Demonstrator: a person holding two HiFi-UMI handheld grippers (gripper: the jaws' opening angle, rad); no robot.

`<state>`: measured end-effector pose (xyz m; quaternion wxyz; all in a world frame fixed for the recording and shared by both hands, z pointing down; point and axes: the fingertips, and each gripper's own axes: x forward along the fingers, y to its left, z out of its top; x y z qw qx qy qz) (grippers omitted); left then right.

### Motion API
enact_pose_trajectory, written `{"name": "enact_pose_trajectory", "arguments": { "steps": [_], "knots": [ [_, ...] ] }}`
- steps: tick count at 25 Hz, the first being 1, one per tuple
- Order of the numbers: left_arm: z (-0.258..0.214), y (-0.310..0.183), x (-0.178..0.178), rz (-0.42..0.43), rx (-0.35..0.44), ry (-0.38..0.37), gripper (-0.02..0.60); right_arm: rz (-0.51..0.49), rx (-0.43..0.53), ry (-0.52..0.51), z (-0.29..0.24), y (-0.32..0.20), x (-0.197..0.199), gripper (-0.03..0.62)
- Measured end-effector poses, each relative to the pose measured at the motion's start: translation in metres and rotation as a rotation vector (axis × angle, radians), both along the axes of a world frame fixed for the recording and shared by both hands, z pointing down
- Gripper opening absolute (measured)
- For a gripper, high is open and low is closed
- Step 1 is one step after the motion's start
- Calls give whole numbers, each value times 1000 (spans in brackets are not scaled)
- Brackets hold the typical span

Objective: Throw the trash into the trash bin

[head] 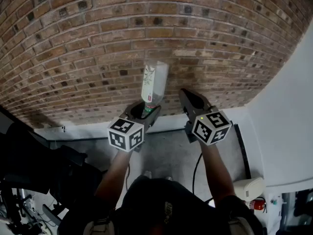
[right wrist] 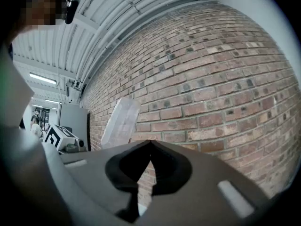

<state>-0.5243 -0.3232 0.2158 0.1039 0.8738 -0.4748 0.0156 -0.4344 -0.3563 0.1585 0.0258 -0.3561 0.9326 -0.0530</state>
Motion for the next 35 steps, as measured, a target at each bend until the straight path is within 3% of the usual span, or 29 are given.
{"name": "enact_pose_trajectory", "arguments": {
  "steps": [15,20,27,35],
  "knots": [
    [-1,-6,1,26,0,2,210,25,-19,-2,1,-6,1,3],
    [4,-9,7,77,-15,5,210,75,-33,6,6,-3,11,3],
    [25,-10,58,282,-62,10,210,258,-93,36,34,9,64,2],
    [48,13,178,613,-106,-12,210,569,-165,29,66,63,181,3]
  ]
}}
